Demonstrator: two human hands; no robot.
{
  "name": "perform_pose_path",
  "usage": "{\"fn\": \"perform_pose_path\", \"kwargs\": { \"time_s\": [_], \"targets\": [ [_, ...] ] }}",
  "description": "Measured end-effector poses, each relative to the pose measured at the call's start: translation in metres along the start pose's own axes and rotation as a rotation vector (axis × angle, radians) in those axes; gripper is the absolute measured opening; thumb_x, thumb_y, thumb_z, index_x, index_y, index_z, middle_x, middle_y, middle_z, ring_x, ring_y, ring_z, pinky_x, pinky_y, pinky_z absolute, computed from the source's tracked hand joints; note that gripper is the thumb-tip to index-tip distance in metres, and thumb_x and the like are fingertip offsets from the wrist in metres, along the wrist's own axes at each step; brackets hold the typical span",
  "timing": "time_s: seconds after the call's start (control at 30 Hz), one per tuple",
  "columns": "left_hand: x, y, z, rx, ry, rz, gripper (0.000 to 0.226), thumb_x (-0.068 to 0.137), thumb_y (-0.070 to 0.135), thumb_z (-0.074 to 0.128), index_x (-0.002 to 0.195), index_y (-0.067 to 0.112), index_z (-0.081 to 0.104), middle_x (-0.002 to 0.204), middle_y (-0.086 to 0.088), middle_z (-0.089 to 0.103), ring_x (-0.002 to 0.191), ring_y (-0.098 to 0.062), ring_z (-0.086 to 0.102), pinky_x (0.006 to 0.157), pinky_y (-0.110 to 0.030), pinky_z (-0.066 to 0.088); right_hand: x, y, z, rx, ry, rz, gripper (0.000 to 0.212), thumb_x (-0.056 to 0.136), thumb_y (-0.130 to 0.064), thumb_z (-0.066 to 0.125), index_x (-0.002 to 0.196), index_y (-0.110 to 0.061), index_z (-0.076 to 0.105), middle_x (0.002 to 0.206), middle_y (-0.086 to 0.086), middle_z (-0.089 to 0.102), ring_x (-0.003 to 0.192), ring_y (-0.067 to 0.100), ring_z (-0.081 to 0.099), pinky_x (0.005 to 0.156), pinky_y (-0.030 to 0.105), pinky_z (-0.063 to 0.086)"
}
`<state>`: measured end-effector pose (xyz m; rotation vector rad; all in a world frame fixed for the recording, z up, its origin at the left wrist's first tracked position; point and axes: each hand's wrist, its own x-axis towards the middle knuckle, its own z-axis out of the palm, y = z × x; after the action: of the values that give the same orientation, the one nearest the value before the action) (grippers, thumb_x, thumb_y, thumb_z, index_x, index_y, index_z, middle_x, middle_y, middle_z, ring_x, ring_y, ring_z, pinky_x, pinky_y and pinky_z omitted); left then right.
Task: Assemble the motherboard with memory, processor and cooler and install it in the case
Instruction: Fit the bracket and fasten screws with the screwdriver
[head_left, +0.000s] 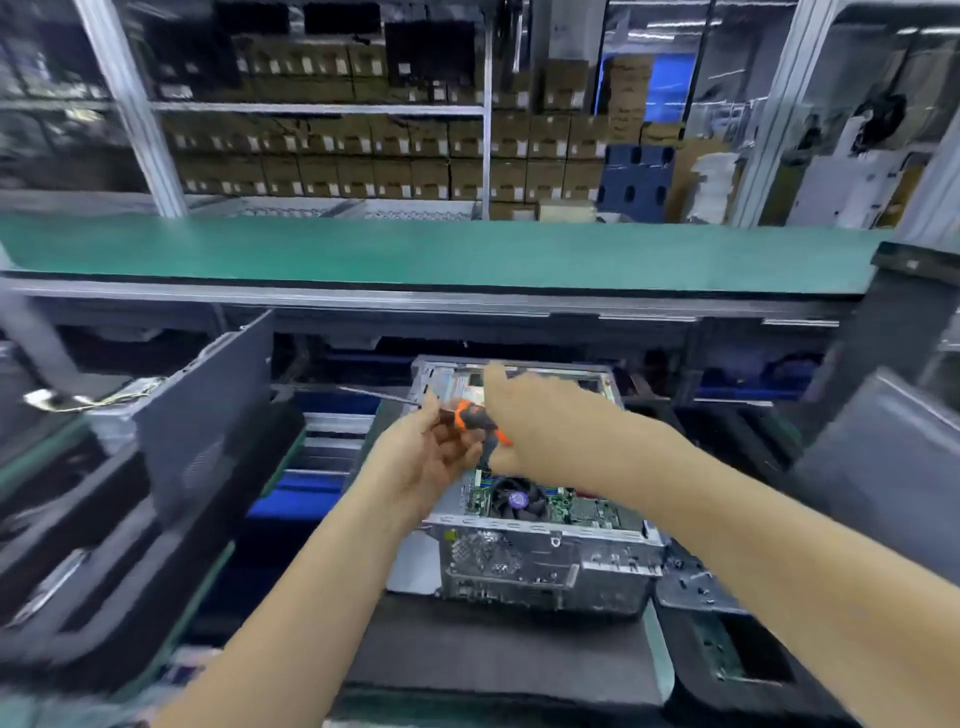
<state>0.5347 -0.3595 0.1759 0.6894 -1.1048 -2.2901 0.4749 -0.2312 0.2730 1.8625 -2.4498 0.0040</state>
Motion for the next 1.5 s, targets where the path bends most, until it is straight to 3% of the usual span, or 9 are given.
{"fn": "perform_pose_path", "kwargs": {
  "time_s": [0.23, 0.53, 0.67, 0.9, 1.03, 1.13, 1.27, 1.4, 1.5],
  "targets": [
    [-0.081, -0.023, -0.082, 0.054, 0.250, 0.086, 0.036, 0.104, 0.023, 0.030, 0.084, 0.008, 0.056, 0.069, -0.006, 0.059, 0.055, -0.016, 0.055, 0.052, -0.024, 0.043, -0.003, -0.086, 0.109, 0.277, 0.056, -0.113, 0.031, 0.096, -0.039, 0.041, 0.104, -0.010, 0.048, 0.099, 0.014, 0.062, 0.086, 0.032, 0.058, 0.059, 0.034, 0.033],
    [-0.167, -0.061, -0.276, 0.129, 0.404, -0.119, 0.020, 0.100, 0.011, 0.042, 0.101, -0.003, 0.057, 0.082, -0.015, 0.065, 0.071, -0.025, 0.065, 0.069, -0.034, 0.060, 0.012, -0.237, 0.253, 0.420, -0.339, -0.296, 0.037, 0.098, -0.020, 0.042, 0.130, -0.002, 0.037, 0.124, 0.022, 0.044, 0.113, 0.037, 0.046, 0.090, 0.042, 0.041],
    [-0.187, -0.069, -0.347, 0.086, 0.629, -0.189, 0.024, 0.100, 0.009, 0.046, 0.106, -0.012, 0.053, 0.097, -0.029, 0.064, 0.067, -0.030, 0.071, 0.062, -0.032, 0.060, 0.024, -0.298, 0.288, 0.465, -0.462, -0.322, 0.033, 0.099, -0.023, 0.044, 0.127, -0.005, 0.037, 0.120, 0.021, 0.042, 0.100, 0.035, 0.051, 0.078, 0.040, 0.041],
    [-0.181, -0.075, -0.432, 0.137, 0.801, -0.431, 0.026, 0.103, 0.011, 0.041, 0.108, -0.013, 0.051, 0.076, -0.026, 0.061, 0.043, -0.025, 0.063, 0.045, -0.028, 0.054, 0.052, -0.370, 0.348, 0.388, -0.575, -0.296, 0.033, 0.096, -0.012, 0.046, 0.128, -0.010, 0.037, 0.109, 0.020, 0.045, 0.099, 0.034, 0.050, 0.070, 0.037, 0.039],
    [-0.166, -0.082, -0.472, 0.110, 0.881, -0.467, 0.031, 0.103, 0.008, 0.037, 0.082, -0.012, 0.047, 0.048, -0.022, 0.058, 0.035, -0.029, 0.058, 0.058, -0.040, 0.054, 0.061, -0.393, 0.379, 0.295, -0.572, -0.292, 0.044, 0.089, 0.001, 0.044, 0.132, -0.007, 0.035, 0.123, 0.021, 0.039, 0.114, 0.032, 0.040, 0.088, 0.040, 0.037],
    [-0.161, -0.090, -0.498, 0.187, 0.880, -0.512, 0.037, 0.102, 0.013, 0.041, 0.074, -0.011, 0.050, 0.044, -0.019, 0.059, 0.041, -0.033, 0.063, 0.035, -0.027, 0.050, 0.067, -0.402, 0.389, 0.251, -0.509, -0.235, 0.041, 0.088, 0.000, 0.048, 0.127, -0.010, 0.040, 0.125, 0.015, 0.038, 0.114, 0.027, 0.039, 0.086, 0.035, 0.038],
    [-0.154, -0.102, -0.521, 0.458, 0.867, -0.557, 0.050, 0.100, 0.023, 0.045, 0.060, -0.002, 0.060, 0.060, -0.024, 0.065, 0.064, -0.035, 0.070, 0.060, -0.035, 0.058, 0.069, -0.406, 0.399, 0.250, -0.491, -0.204, 0.042, 0.084, 0.002, 0.051, 0.123, -0.011, 0.042, 0.121, 0.011, 0.040, 0.109, 0.023, 0.044, 0.073, 0.031, 0.032],
    [-0.151, -0.095, -0.521, 0.674, 0.703, -0.601, 0.058, 0.100, 0.020, 0.040, 0.048, 0.003, 0.060, 0.039, -0.010, 0.057, 0.029, -0.016, 0.050, 0.036, -0.015, 0.038, 0.074, -0.405, 0.396, 0.239, -0.472, -0.193, 0.042, 0.085, -0.002, 0.056, 0.124, -0.011, 0.043, 0.123, 0.013, 0.041, 0.113, 0.027, 0.040, 0.081, 0.032, 0.036],
    [-0.137, -0.068, -0.497, 0.952, 0.583, -0.564, 0.055, 0.094, 0.021, 0.043, 0.041, 0.014, 0.059, 0.030, 0.000, 0.048, 0.024, -0.006, 0.040, 0.036, -0.016, 0.034, 0.084, -0.397, 0.378, 0.263, -0.458, -0.191, 0.036, 0.093, -0.025, 0.054, 0.123, -0.008, 0.046, 0.124, 0.013, 0.043, 0.116, 0.029, 0.041, 0.091, 0.036, 0.037]
  ]
}}
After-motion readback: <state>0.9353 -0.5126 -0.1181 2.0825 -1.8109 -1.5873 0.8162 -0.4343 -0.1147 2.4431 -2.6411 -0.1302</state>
